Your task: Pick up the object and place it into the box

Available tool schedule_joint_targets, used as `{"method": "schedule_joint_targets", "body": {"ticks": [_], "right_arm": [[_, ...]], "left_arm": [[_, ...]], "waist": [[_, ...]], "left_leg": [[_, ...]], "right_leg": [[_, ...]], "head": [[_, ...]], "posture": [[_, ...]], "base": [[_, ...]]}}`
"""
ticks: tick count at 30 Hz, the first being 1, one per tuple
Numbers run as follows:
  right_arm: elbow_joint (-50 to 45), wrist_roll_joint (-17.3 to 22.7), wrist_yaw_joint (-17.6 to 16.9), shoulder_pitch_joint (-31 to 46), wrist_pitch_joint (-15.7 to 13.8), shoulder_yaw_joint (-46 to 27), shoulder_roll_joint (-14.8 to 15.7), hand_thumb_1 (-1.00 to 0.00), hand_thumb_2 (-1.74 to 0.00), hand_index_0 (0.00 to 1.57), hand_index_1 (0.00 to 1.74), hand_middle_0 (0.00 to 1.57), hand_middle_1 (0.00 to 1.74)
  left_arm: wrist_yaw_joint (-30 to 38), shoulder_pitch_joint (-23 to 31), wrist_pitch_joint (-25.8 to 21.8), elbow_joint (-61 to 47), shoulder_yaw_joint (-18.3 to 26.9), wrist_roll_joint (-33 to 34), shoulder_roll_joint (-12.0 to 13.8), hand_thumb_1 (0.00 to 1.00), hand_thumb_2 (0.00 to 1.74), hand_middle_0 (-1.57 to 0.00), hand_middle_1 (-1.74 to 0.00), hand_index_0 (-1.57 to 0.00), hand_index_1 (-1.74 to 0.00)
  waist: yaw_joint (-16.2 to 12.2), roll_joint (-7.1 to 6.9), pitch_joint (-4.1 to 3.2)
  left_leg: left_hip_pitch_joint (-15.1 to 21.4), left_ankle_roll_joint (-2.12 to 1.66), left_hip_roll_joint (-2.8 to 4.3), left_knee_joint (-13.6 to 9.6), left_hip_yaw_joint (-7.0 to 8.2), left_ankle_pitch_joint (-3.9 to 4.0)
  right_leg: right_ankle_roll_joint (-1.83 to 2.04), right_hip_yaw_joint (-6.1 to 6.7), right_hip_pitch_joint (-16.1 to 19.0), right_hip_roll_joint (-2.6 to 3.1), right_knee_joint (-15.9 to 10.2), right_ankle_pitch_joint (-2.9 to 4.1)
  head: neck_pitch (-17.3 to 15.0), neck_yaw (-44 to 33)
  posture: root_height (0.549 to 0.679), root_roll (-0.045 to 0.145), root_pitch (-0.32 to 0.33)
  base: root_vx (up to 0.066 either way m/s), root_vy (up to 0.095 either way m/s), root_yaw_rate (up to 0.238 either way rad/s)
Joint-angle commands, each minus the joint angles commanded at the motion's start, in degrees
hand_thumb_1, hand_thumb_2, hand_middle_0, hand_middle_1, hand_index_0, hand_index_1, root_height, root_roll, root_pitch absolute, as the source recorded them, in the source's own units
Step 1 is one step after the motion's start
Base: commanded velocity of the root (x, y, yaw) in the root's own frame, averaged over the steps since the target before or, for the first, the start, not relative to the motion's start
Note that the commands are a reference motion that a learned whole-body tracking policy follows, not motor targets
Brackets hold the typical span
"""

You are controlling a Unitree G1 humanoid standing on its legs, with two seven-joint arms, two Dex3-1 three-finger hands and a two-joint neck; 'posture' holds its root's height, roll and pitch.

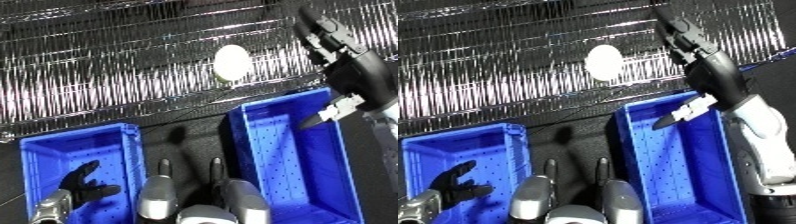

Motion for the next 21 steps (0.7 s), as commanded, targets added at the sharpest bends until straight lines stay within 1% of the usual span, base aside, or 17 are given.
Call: {"method": "schedule_joint_targets", "body": {"ticks": [2,3,4,5,7,9,10,11,12,13,14,15,16,17,18,19,21], "right_arm": [[2.2,-1.0,-2.2,-0.5,-1.5,-0.1,0.4,0.0,0.0,0.0,0.0,0.0,0.0],[2.2,-1.0,-2.2,-0.5,-1.5,-0.1,0.4,0.0,0.0,0.0,0.0,0.0,0.0],[4.4,-2.2,-4.8,-1.4,-3.0,0.1,0.9,0.0,0.0,0.0,0.0,0.0,0.0],[4.4,-2.2,-4.8,-1.4,-3.0,0.1,0.9,0.0,0.0,0.0,0.0,0.0,0.0],[6.2,-3.4,-7.9,-2.8,-4.4,0.8,1.2,0.0,0.0,0.0,0.0,0.0,0.0],[7.9,-4.5,-10.6,-4.6,-5.4,1.6,1.1,0.0,0.0,0.0,0.0,0.0,0.0],[8.9,-5.0,-11.7,-5.7,-5.9,1.9,0.8,0.0,0.0,0.0,0.0,0.0,0.0],[10.6,-5.9,-13.3,-7.8,-6.5,2.6,0.2,0.0,0.0,0.0,0.0,0.0,0.0],[11.4,-6.5,-14.1,-8.7,-6.7,2.9,-0.1,0.0,0.0,0.0,0.0,0.0,0.0],[11.4,-6.5,-14.1,-8.7,-6.7,2.9,-0.1,0.0,0.0,0.0,0.0,0.0,0.0],[12.6,-7.7,-15.7,-10.2,-6.9,3.7,-0.6,0.0,0.0,0.0,0.0,0.0,0.0],[12.6,-7.7,-15.7,-10.2,-6.9,3.7,-0.6,0.0,0.0,0.0,0.0,0.0,0.0],[13.6,-8.8,-17.1,-11.3,-7.1,4.5,-1.0,0.0,0.0,0.0,0.0,0.0,0.0],[14.1,-9.2,-17.7,-11.8,-7.2,4.9,-1.2,0.0,0.0,0.0,0.0,0.0,0.0],[14.1,-9.2,-17.7,-11.8,-7.2,4.9,-1.2,0.0,0.0,0.0,0.0,0.0,0.0],[15.1,-9.6,-19.0,-12.6,-7.5,5.5,-1.6,0.0,0.0,0.0,0.0,0.0,0.0],[16.0,-9.8,-20.2,-13.3,-7.9,5.9,-2.0,0.0,0.0,0.0,0.0,0.0,0.0]], "left_arm": [[0.0,0.3,0.2,-0.5,-0.3,0.2,-0.1,0.0,0.0,0.0,0.0,0.0,0.0],[0.0,0.3,0.2,-0.5,-0.3,0.2,-0.1,0.0,0.0,0.0,0.0,0.0,0.0],[0.0,0.9,0.2,-1.0,-0.7,0.5,-0.2,0.0,0.0,0.0,0.0,0.0,0.0],[0.0,0.9,0.2,-1.0,-0.7,0.5,-0.2,0.0,0.0,0.0,0.0,0.0,0.0],[0.1,0.8,0.4,-1.6,-1.4,0.4,-0.1,0.0,0.0,0.0,0.0,0.0,0.0],[0.0,0.0,0.5,-2.1,-2.2,-0.2,0.2,0.0,0.0,0.0,0.0,0.0,0.0],[-0.1,-0.6,0.6,-2.4,-2.6,-0.5,0.4,0.0,0.0,0.0,0.0,0.0,0.0],[-0.4,-1.6,0.6,-2.9,-3.4,-1.2,0.6,0.0,0.0,0.0,0.0,0.0,0.0],[-0.6,-1.9,0.6,-3.2,-3.8,-1.4,0.8,0.0,0.0,0.0,0.0,0.0,0.0],[-0.6,-1.9,0.6,-3.2,-3.8,-1.4,0.8,0.0,0.0,0.0,0.0,0.0,0.0],[-0.8,-2.3,0.6,-3.7,-4.5,-1.8,0.9,0.0,0.0,0.0,0.0,0.0,0.0],[-0.8,-2.3,0.6,-3.7,-4.5,-1.8,0.9,0.0,0.0,0.0,0.0,0.0,0.0],[-1.0,-2.5,0.4,-4.1,-5.0,-2.1,1.1,0.0,0.0,0.0,0.0,0.0,0.0],[-1.1,-2.6,0.2,-4.3,-5.2,-2.3,1.2,0.0,0.0,0.0,0.0,0.0,0.0],[-1.1,-2.6,0.2,-4.3,-5.2,-2.3,1.2,0.0,0.0,0.0,0.0,0.0,0.0],[-1.3,-2.8,-0.1,-4.8,-5.7,-2.5,1.4,0.0,0.0,0.0,0.0,0.0,0.0],[-1.4,-3.3,-0.5,-5.4,-6.2,-3.0,1.7,0.0,0.0,0.0,0.0,0.0,0.0]], "waist": [[0.3,0.32,0.5],[0.3,0.32,0.5],[0.6,0.65,1.07],[0.6,0.65,1.07],[0.8,1.05,2.08],[0.8,1.48,3.55],[0.9,1.74,4.46],[0.9,2.18,6.14],[0.9,2.39,6.9],[0.9,2.39,6.9],[0.9,2.75,8.27],[0.9,2.75,8.27],[1.0,2.97,9.45],[1.0,3.04,9.98],[1.0,3.04,9.98],[1.0,3.1,11.02],[1.0,3.12,12.02]], "left_leg": [[-0.4,0.13,-0.23,1.4,-0.49,-0.65],[-0.4,0.13,-0.23,1.4,-0.49,-0.65],[-1.0,0.3,-0.54,3.0,-1.15,-1.39],[-1.0,0.3,-0.54,3.0,-1.15,-1.39],[-2.4,0.39,-0.91,5.3,-1.94,-2.01],[-4.3,0.41,-1.37,7.8,-2.71,-2.55],[-5.3,0.39,-1.63,9.2,-3.09,-2.82],[-6.9,0.35,-2.14,11.3,-3.7,-3.35],[-7.6,0.33,-2.38,12.1,-3.93,-3.56],[-7.6,0.33,-2.38,12.1,-3.93,-3.56],[-8.7,0.36,-2.86,13.8,-4.32,-3.96],[-8.7,0.36,-2.86,13.8,-4.32,-3.96],[-9.8,0.44,-3.29,15.5,-4.66,-4.38],[-10.4,0.49,-3.46,16.4,-4.81,-4.63],[-10.4,0.49,-3.46,16.4,-4.81,-4.63],[-11.8,0.62,-3.76,18.6,-5.12,-5.18],[-13.3,0.75,-3.97,20.7,-5.39,-5.76]], "right_leg": [[-0.25,0.03,-0.2,-0.04,1.1,-0.57],[-0.25,0.03,-0.2,-0.04,1.1,-0.57],[-0.5,0.2,-0.8,-0.09,2.8,-1.43],[-0.5,0.2,-0.8,-0.09,2.8,-1.43],[-0.8,0.35,-2.1,-0.26,5.4,-2.4],[-1.13,0.56,-3.9,-0.49,8.1,-3.27],[-1.31,0.65,-4.9,-0.64,9.5,-3.67],[-1.59,0.89,-6.4,-0.94,11.6,-4.27],[-1.7,0.97,-7.0,-1.09,12.4,-4.49],[-1.7,0.97,-7.0,-1.09,12.4,-4.49],[-1.89,1.13,-8.1,-1.39,14.1,-4.94],[-1.89,1.13,-8.1,-1.39,14.1,-4.94],[-2.06,1.35,-9.1,-1.67,16.0,-5.37],[-2.15,1.48,-9.7,-1.81,17.0,-5.6],[-2.15,1.48,-9.7,-1.81,17.0,-5.6],[-2.36,1.78,-11.0,-2.06,19.1,-6.06],[-2.58,2.11,-12.4,-2.29,21.3,-6.49]], "head": [[1.1,0.8],[1.1,0.8],[2.2,1.4],[2.2,1.4],[5.1,2.6],[7.6,3.8],[8.6,4.4],[10.3,5.4],[11.2,6.1],[11.2,6.1],[12.2,6.8],[12.2,6.8],[13.3,7.7],[13.9,8.1],[13.9,8.1],[15.2,9.0],[16.5,9.8]], "posture": [[0.67,0.022,-0.052],[0.67,0.022,-0.052],[0.67,0.023,-0.055],[0.67,0.023,-0.055],[0.67,0.024,-0.055],[0.67,0.026,-0.054],[0.67,0.028,-0.053],[0.67,0.032,-0.053],[0.67,0.034,-0.054],[0.67,0.034,-0.054],[0.67,0.038,-0.056],[0.67,0.038,-0.056],[0.67,0.042,-0.058],[0.67,0.043,-0.059],[0.67,0.043,-0.059],[0.669,0.047,-0.062],[0.668,0.05,-0.063]], "base": [[0.064,0.014,0.045],[0.067,0.015,0.046],[0.052,0.012,0.055],[0.052,0.012,0.055],[0.002,0.012,0.094],[-0.053,0.016,0.124],[-0.075,0.023,0.145],[-0.059,0.029,0.098],[-0.044,0.03,0.07],[-0.044,0.03,0.07],[-0.02,0.027,0.021],[-0.02,0.027,0.021],[0.001,0.022,0.003],[0.002,0.018,0.003],[0.002,0.018,0.003],[-0.002,0.009,0.02],[-0.014,0.003,0.034]]}}
